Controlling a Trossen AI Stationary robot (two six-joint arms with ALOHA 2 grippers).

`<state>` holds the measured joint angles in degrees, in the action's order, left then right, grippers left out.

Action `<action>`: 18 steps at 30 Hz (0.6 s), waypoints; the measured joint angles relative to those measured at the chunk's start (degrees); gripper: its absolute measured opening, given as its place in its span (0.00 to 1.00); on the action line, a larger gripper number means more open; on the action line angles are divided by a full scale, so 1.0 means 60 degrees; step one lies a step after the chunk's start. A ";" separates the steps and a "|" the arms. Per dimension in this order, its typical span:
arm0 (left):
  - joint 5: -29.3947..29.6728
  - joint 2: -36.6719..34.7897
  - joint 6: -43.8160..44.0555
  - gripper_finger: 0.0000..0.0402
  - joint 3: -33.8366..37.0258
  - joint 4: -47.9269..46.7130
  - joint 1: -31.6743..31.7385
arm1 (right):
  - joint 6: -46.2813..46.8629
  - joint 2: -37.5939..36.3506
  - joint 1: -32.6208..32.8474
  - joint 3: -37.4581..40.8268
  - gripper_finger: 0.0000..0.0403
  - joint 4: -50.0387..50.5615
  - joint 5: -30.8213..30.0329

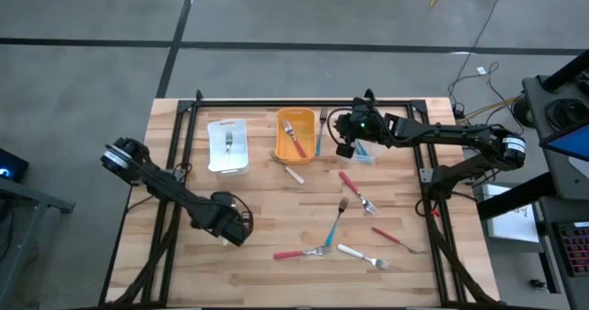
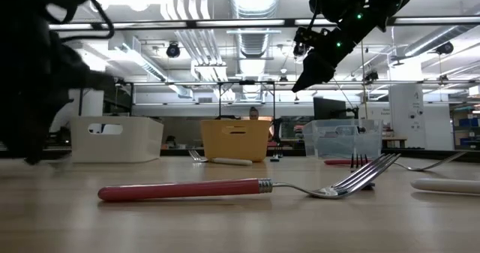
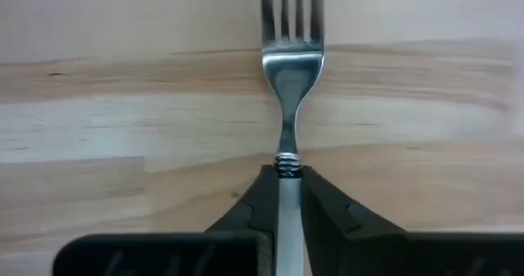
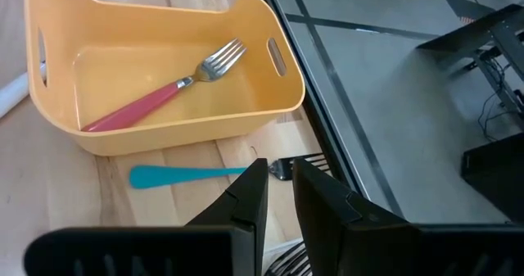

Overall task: Sort silverware by color (type)
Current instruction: Put the white fork into the white bin

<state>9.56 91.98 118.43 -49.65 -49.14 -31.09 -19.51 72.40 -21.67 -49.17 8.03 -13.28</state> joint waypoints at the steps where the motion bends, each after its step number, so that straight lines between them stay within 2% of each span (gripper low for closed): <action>1: 0.0137 -0.0055 -0.0058 0.01 -0.0093 -0.0043 0.0003 | 0.0000 0.0000 0.0000 0.0000 0.13 0.0000 0.0001; 5: 0.0797 -0.0141 -0.0645 0.01 -0.0899 -0.0658 0.0010 | 0.0036 0.0000 0.0000 0.0000 0.13 0.0000 0.0002; 13: 0.1626 -0.0159 -0.1629 0.01 -0.2791 -0.3392 0.0460 | 0.0066 0.0000 0.0000 0.0000 0.13 0.0007 0.0037; 18: 0.1673 -0.0167 -0.2226 0.00 -0.3247 -0.3343 0.0740 | 0.0066 0.0000 0.0000 0.0000 0.13 0.0011 0.0038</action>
<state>19.60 90.98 105.07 -69.13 -69.20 -26.65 -19.11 72.40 -21.67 -49.17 8.10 -13.05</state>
